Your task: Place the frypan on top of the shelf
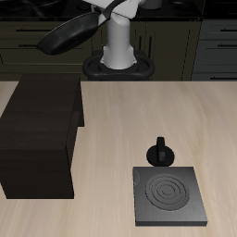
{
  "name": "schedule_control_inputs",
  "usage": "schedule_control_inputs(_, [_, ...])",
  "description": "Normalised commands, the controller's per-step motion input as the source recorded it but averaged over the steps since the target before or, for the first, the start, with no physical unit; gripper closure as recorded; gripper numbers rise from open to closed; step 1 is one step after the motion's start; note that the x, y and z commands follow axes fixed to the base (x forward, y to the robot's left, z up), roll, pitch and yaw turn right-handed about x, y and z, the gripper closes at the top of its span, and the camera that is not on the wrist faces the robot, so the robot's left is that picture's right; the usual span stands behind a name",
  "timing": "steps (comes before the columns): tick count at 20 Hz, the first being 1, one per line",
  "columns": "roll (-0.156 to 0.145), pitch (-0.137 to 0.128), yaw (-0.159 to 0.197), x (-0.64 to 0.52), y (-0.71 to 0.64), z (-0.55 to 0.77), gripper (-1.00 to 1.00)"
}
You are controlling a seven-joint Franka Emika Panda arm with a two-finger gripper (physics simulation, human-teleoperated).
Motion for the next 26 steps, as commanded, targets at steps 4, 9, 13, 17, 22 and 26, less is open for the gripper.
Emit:
schedule_control_inputs(4, [-0.088, 0.004, -0.042, 0.23, -0.37, 0.00, 1.00])
schedule_control_inputs(9, [-0.025, 0.023, -0.020, 0.21, -0.24, -0.11, 1.00])
schedule_control_inputs(13, [-0.017, -0.002, -0.005, 0.15, -0.14, -0.11, 1.00])
schedule_control_inputs(17, [0.009, 0.005, 0.007, 0.09, -0.06, -0.09, 1.00])
schedule_control_inputs(22, [-0.023, 0.015, 0.017, 0.16, -0.18, -0.16, 1.00])
schedule_control_inputs(26, [-0.052, 0.037, 0.002, 0.19, -0.25, -0.19, 1.00])
